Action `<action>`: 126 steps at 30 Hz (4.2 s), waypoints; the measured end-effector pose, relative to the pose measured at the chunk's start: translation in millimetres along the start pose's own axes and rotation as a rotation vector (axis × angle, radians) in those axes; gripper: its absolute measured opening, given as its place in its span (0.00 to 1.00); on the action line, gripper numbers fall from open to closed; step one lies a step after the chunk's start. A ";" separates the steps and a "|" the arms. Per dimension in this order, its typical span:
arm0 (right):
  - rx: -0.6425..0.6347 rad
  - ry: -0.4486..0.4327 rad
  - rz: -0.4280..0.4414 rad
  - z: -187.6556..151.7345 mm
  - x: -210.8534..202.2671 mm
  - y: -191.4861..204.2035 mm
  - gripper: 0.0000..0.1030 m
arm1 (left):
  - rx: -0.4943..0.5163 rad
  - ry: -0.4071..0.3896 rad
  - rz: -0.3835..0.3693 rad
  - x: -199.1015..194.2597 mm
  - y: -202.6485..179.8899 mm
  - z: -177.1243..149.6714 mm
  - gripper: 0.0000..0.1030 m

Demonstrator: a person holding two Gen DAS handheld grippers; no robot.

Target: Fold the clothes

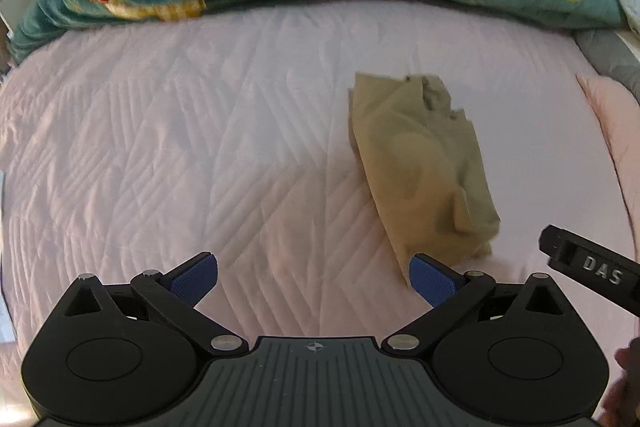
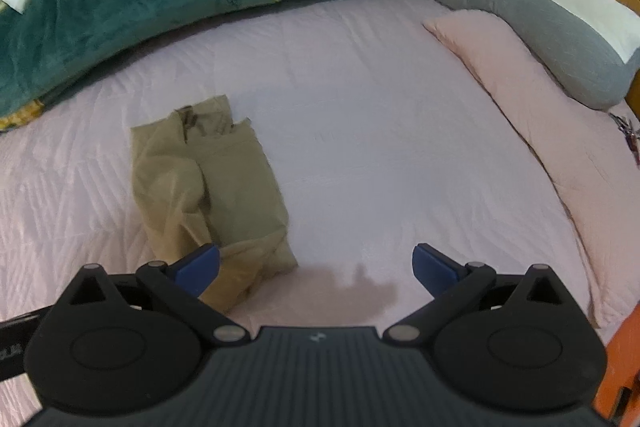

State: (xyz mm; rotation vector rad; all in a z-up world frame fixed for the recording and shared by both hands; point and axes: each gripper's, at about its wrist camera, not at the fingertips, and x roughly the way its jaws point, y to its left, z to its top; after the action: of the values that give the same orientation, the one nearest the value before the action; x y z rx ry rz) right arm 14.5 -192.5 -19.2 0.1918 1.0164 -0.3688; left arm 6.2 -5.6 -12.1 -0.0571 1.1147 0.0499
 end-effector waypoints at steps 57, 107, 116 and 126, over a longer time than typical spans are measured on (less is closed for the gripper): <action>-0.061 0.092 0.353 103.0 147.4 -14.6 1.00 | 0.052 0.095 0.104 133.7 -107.5 28.6 0.99; -0.134 0.265 0.425 -29.7 85.7 139.5 0.47 | 0.085 0.116 0.102 79.7 104.7 -40.5 0.48; -0.120 0.245 0.467 -0.7 67.7 121.7 0.52 | 0.152 0.039 0.117 20.4 63.3 -46.3 0.60; -0.345 0.313 0.531 -1.5 87.8 180.2 0.47 | 0.097 0.076 0.128 80.9 62.5 -42.9 0.52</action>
State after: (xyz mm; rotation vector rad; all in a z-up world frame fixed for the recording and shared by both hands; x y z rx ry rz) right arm 124.5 -44.4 -97.7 0.2026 1.2713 0.3291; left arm -0.9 54.6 -104.9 0.0998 1.1940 0.1092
